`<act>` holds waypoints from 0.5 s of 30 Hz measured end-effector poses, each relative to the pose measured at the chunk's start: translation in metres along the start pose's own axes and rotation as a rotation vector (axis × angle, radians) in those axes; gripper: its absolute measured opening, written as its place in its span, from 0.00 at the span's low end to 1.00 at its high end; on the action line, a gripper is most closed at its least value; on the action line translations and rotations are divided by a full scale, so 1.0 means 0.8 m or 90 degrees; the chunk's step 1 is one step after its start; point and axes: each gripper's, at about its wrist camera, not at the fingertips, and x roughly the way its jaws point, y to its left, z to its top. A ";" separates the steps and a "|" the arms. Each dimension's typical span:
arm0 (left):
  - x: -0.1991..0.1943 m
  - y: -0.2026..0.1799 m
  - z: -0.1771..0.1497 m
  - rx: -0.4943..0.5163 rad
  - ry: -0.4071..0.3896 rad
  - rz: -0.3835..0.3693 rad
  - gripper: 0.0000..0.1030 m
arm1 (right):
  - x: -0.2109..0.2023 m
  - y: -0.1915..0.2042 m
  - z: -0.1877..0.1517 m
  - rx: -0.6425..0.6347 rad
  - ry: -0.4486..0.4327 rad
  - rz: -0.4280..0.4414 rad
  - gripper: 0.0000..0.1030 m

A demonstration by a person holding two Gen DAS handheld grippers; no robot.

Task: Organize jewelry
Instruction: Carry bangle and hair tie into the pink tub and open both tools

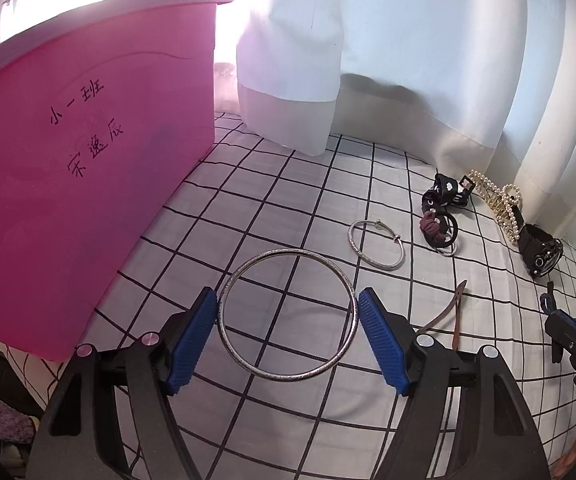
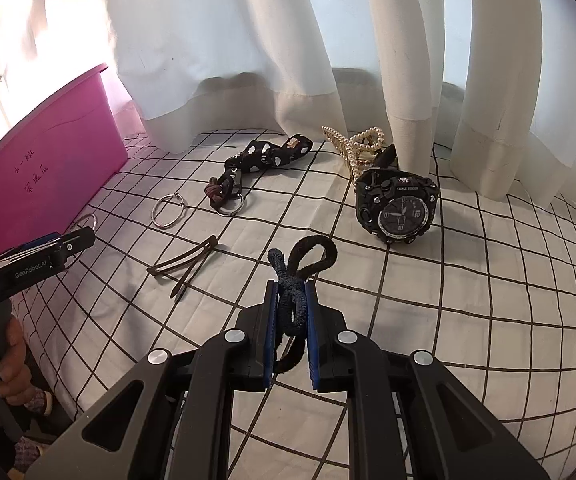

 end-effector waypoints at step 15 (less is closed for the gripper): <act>-0.159 -0.012 0.064 -0.031 -0.090 0.008 0.68 | -0.110 0.017 0.075 -0.037 -0.035 0.084 0.13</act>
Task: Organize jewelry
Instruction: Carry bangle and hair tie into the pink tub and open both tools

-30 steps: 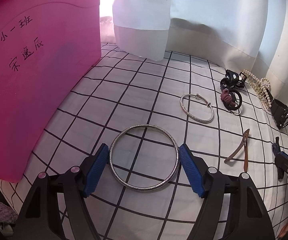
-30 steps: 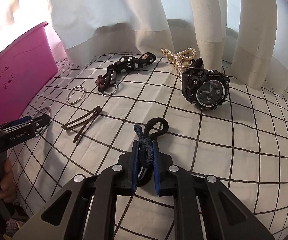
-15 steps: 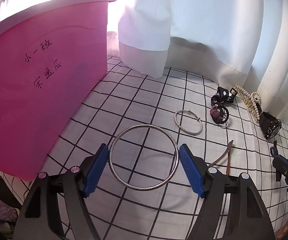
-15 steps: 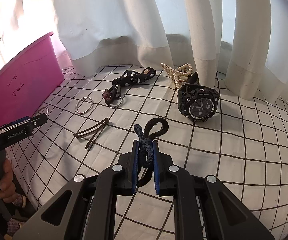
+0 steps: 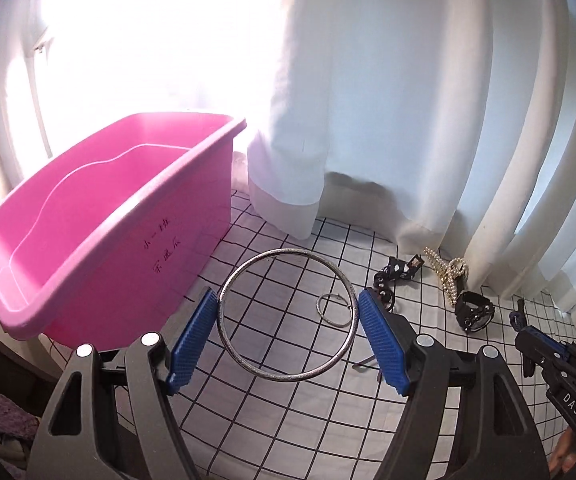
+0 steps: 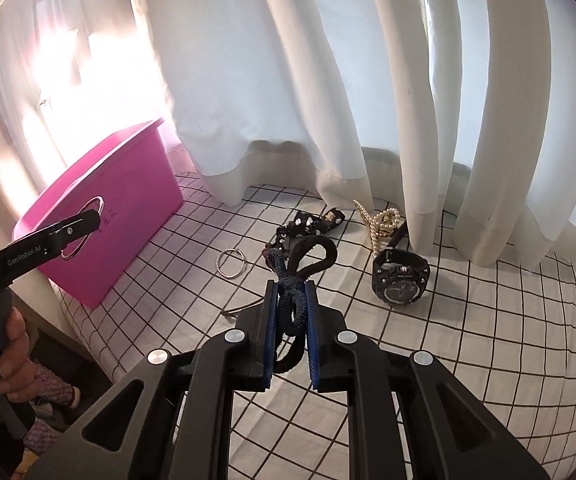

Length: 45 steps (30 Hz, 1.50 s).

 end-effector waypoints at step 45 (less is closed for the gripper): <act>0.076 0.349 0.121 -0.119 0.141 0.122 0.70 | 0.241 0.411 0.215 -0.187 0.169 0.211 0.20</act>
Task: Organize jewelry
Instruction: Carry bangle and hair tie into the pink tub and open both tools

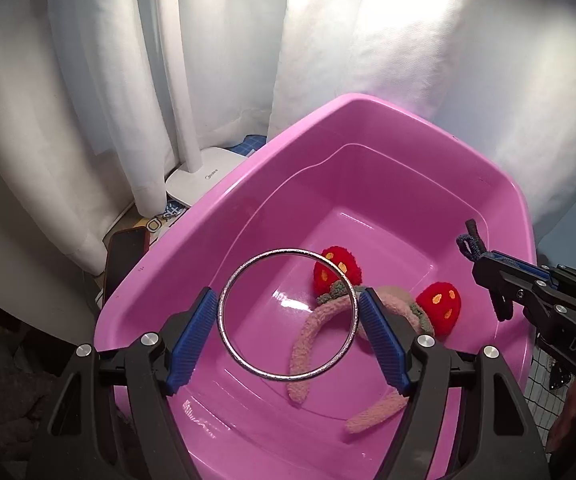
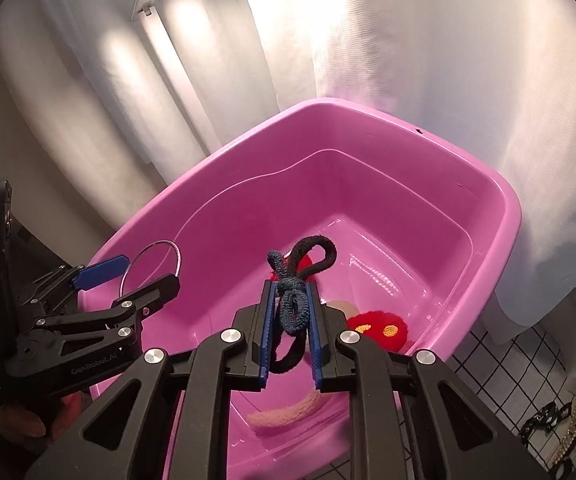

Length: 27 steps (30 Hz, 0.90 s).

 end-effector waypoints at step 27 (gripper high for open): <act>-0.012 -0.007 -0.007 0.007 -0.001 0.006 0.86 | -0.026 -0.012 -0.010 0.022 -0.033 -0.031 0.44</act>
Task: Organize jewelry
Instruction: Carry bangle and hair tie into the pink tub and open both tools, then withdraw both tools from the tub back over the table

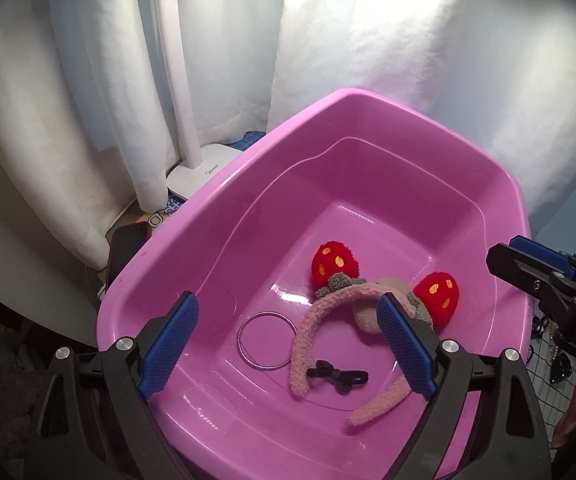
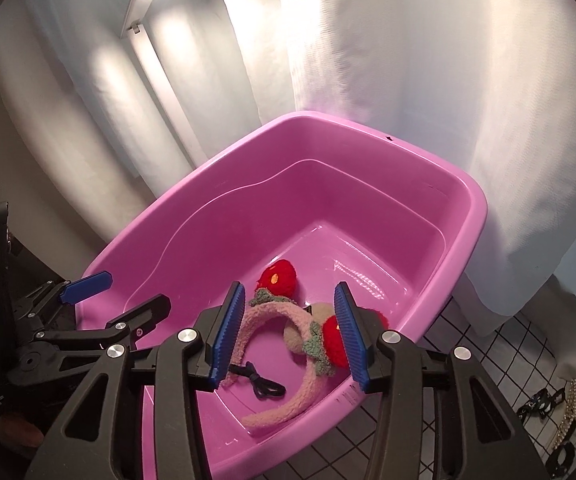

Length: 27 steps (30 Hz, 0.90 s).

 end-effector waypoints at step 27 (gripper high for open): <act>-0.093 -0.039 -0.057 0.003 -0.062 0.022 0.86 | -0.096 -0.017 -0.066 0.017 -0.061 0.015 0.56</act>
